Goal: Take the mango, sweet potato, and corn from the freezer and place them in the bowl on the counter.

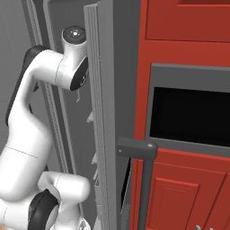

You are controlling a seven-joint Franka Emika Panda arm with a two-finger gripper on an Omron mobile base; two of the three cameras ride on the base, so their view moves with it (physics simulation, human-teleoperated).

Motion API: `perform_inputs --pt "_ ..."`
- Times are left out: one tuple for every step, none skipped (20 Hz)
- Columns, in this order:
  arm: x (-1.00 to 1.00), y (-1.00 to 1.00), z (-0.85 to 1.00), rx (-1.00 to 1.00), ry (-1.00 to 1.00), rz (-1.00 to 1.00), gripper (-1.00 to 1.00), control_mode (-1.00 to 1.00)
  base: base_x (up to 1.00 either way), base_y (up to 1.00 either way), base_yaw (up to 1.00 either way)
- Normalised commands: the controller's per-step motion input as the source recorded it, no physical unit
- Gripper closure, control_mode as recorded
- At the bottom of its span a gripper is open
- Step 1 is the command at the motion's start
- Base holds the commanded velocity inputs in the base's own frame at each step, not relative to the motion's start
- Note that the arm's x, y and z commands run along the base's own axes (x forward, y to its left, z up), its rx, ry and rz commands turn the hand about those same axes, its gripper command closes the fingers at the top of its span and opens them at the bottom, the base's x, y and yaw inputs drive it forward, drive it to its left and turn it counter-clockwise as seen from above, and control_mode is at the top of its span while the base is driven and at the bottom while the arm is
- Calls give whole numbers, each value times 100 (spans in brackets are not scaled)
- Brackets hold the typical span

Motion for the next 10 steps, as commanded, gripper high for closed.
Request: perform_inputs --pt "59 0 5 0 0 0 -100 -100 0 0 0" --pt "60 0 4 0 0 0 -100 -100 0 0 0" --pt "61 0 4 0 0 0 -100 -100 0 0 0" --pt "62 0 4 0 0 0 -100 -100 0 0 0" --pt "63 0 3 0 0 0 -100 -100 0 0 0" --pt "61 0 5 0 0 0 -100 -100 0 0 0" --pt "54 -1 4 0 0 0 -100 -100 0 0 0" --pt "54 -4 5 0 0 0 -100 -100 0 0 0" --pt "51 -6 6 0 0 0 -100 -100 0 0 0" --pt "49 -8 5 0 0 0 -100 -100 0 0 0"
